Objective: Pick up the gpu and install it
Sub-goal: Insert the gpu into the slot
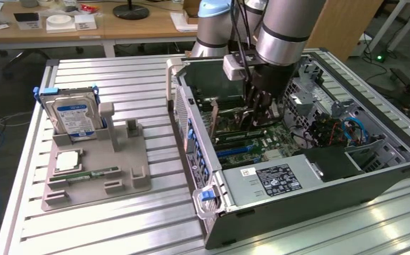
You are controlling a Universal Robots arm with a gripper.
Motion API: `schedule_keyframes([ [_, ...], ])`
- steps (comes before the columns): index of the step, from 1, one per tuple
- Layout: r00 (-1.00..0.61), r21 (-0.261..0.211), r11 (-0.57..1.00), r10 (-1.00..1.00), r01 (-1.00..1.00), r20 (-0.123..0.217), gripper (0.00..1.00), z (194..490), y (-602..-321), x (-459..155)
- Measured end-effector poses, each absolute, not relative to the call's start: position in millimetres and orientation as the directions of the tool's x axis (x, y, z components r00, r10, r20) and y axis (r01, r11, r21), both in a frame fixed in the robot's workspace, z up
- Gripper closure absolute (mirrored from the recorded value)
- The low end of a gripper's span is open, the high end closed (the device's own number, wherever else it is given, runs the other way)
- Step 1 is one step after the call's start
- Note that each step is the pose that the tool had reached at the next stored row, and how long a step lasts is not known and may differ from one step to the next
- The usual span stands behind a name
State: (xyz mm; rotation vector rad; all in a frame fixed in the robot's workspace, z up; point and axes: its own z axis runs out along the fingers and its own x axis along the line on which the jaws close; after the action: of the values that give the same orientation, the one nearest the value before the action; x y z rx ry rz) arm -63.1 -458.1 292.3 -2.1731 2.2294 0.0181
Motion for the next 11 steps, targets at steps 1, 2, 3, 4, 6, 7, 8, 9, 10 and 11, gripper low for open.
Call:
schedule_keyframes([
  [1,-0.025,-0.011,0.025,-0.999,-1.000,-0.028,0.72,290,-458,-64],
  [2,-0.025,-0.011,0.025,-0.999,-1.000,-0.028,0.72,289,-458,-64],
  [3,-0.024,-0.011,0.025,-0.999,-1.000,-0.028,0.72,287,-458,-64],
  [4,-0.024,-0.011,0.024,-0.999,-1.000,-0.028,0.72,285,-458,-64],
  [6,-0.022,-0.011,0.022,-0.999,-1.000,-0.028,0.72,281,-458,-64],
  [7,-0.021,-0.011,0.021,-0.999,-1.000,-0.028,0.72,280,-458,-64],
  [8,-0.019,-0.011,0.020,-0.999,-1.000,-0.028,0.72,278,-458,-64],
  [9,-0.018,-0.011,0.018,-0.999,-1.000,-0.028,0.72,276,-458,-64],
  [10,-0.016,-0.011,0.017,-0.999,-1.000,-0.028,0.72,274,-458,-64],
  [11,-0.015,-0.011,0.015,-0.999,-1.000,-0.028,0.72,272,-458,-64],
])
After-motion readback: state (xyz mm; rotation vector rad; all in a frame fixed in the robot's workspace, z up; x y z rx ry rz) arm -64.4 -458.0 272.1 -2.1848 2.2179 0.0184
